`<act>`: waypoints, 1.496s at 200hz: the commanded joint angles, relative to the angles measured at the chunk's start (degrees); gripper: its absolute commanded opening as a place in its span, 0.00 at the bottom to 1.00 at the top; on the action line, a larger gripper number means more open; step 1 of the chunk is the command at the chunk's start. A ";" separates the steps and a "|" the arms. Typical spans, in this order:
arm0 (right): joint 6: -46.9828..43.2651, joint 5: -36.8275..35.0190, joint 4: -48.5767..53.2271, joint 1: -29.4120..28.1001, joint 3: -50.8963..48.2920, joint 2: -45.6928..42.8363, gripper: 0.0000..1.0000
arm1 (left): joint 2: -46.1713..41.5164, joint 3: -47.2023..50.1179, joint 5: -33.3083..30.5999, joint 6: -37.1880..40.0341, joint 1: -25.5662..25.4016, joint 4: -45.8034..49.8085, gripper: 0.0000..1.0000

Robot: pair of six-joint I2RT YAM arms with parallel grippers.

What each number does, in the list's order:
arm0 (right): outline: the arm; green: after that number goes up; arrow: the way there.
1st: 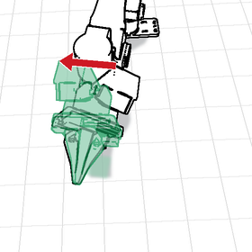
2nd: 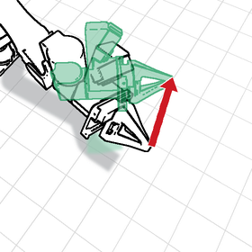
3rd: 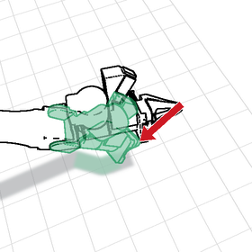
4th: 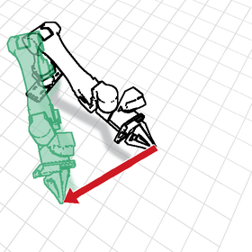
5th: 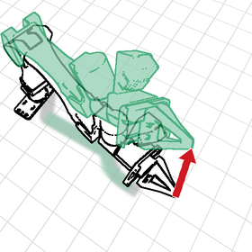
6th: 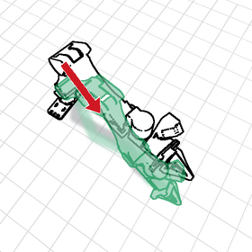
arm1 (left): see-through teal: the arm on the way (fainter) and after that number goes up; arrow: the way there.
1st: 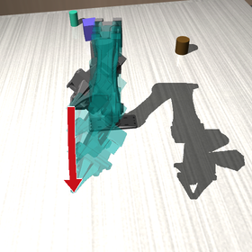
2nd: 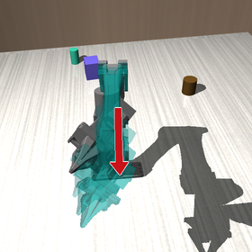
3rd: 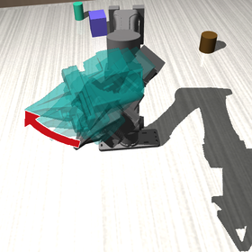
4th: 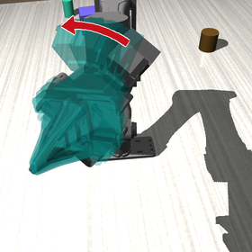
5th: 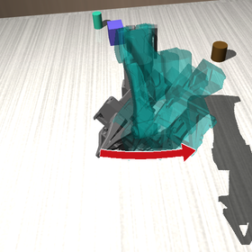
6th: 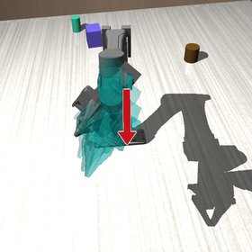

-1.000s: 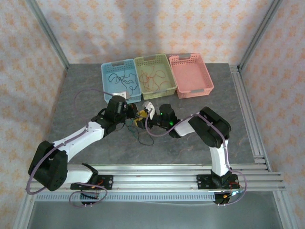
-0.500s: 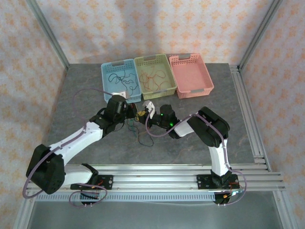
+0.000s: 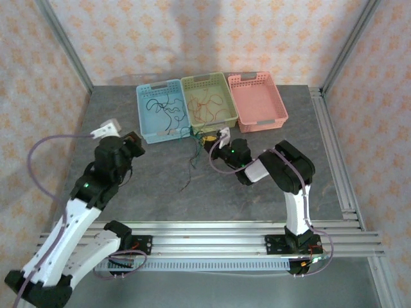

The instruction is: Untangle the cables

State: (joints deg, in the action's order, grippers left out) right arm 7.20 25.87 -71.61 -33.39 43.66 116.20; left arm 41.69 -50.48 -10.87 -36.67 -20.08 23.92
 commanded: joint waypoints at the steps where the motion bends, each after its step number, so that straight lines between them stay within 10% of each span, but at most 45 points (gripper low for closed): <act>1: 5.37 -6.52 -6.33 1.71 -1.37 -0.49 0.00 | -4.72 -2.14 -7.56 -0.52 0.55 7.00 0.00; 58: 3.78 2.75 -8.97 0.71 -0.43 -0.08 0.00 | 0.83 -2.27 7.43 1.30 0.56 4.66 0.00; 110: 3.25 5.95 -8.94 0.12 -0.07 -0.36 0.00 | 25.25 -7.28 23.66 5.74 -0.41 1.36 0.31; 299: 11.87 19.46 -8.98 3.23 1.08 -1.59 0.00 | 49.49 -18.58 29.11 10.13 -2.65 0.91 0.52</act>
State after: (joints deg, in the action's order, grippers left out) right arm 18.28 43.57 -77.01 -30.11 43.09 116.18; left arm 88.49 -66.15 17.37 -26.26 -22.63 24.60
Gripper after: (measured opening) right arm 0.046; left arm 0.527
